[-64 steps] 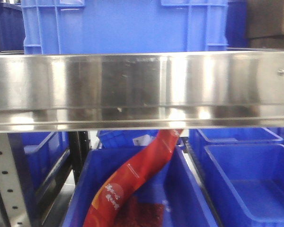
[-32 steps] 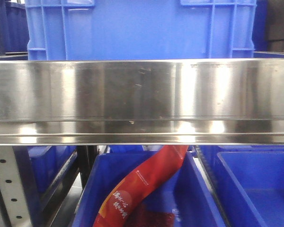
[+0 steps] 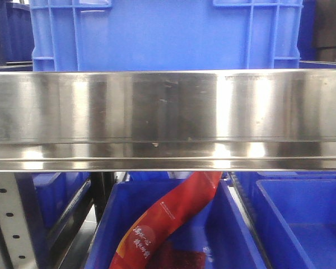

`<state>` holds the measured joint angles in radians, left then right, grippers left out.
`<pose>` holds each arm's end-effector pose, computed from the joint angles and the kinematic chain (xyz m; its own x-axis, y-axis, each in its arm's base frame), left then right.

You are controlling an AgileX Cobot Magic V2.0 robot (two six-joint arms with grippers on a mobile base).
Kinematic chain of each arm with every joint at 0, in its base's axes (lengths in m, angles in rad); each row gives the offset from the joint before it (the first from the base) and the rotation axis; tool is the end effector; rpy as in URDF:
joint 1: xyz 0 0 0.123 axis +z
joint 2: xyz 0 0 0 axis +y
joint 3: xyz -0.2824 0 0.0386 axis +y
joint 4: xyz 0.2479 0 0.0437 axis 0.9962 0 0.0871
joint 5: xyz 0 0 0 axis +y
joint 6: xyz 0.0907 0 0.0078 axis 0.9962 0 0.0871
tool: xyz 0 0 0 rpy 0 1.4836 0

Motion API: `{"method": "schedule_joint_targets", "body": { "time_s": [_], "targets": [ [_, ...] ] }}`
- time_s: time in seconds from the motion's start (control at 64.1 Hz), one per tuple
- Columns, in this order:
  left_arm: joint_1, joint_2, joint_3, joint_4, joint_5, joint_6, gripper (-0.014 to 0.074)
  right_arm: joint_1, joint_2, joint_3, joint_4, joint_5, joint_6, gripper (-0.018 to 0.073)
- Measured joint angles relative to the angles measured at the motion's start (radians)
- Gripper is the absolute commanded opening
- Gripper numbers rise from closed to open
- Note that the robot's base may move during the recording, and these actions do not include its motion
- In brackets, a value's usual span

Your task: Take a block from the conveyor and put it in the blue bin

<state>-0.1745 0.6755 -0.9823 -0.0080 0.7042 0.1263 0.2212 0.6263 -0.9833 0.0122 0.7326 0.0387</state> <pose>0.1117 -0.0202 0.4183 -0.2770 0.1706 -0.9456 0.2132 0.9705 0.1126 0.0955 0.0222 0.4214 -0.2880 -0.0158 -0.9575 -0.2135 0.9758 0.0481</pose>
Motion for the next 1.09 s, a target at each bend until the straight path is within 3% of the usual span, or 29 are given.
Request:
{"method": "schedule_joint_targets", "body": {
  "time_s": [0.531,0.983,1.093],
  "targets": [
    [0.0,0.0,0.0,0.0,-0.002,0.0,-0.0111,0.0,0.0,0.0,0.0,0.0,0.0,-0.0162],
    [0.0,0.004,-0.002,0.0,-0.082,0.0,-0.0111,0.0,0.002,-0.006,0.002,0.0,0.0,-0.0162],
    [-0.041,0.055,-0.056,0.002,-0.083,0.0,-0.0111,0.003,0.028,-0.058,0.005,0.002,-0.014,-0.0162]
  ]
}}
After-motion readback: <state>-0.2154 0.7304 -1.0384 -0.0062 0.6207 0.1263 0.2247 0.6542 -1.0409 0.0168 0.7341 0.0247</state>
